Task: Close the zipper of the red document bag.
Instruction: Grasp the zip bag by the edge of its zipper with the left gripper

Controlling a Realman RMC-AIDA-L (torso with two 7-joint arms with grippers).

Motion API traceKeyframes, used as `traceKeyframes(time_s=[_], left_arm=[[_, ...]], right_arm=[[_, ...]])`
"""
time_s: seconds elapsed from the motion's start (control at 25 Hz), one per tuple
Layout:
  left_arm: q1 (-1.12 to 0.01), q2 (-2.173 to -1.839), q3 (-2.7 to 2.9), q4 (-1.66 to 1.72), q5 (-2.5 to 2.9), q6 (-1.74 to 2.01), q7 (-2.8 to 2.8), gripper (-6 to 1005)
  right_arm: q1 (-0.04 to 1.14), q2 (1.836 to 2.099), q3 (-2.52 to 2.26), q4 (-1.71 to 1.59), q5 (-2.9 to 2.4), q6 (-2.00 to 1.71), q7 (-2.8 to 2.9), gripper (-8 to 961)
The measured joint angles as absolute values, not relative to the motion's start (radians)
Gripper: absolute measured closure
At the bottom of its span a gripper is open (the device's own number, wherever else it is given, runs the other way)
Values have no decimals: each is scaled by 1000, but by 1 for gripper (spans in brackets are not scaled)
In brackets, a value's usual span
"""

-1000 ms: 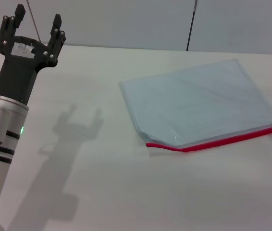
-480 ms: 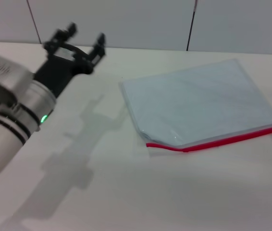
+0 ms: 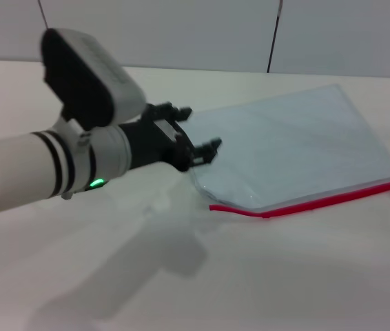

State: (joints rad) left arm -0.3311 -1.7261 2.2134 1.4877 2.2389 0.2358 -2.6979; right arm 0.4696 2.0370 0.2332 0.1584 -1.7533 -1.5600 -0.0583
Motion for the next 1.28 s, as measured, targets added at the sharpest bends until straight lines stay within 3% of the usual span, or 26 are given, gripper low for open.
traceKeyframes(time_s=[0.24,0.36,0.76,1.28], left_arm=[[-267,-1905,2029,1657,2582,740,-2671,261],[-264,-1958,2027,1693,2730,863,-2663,261],[-277,-1974,2147,1691,2794,897,-2515,262],[-278,-1980,2204,1512,2859,562,-2425,262]], right_arm=[[469,2036,233,157,-1753,-1560,-57,57],[469,2036,233,157,-1753,-1560,-58,57],[473,2035,233,157,-1756,-1560,-59,56],[471,2036,233,159,-1756,-1568,-62,56]])
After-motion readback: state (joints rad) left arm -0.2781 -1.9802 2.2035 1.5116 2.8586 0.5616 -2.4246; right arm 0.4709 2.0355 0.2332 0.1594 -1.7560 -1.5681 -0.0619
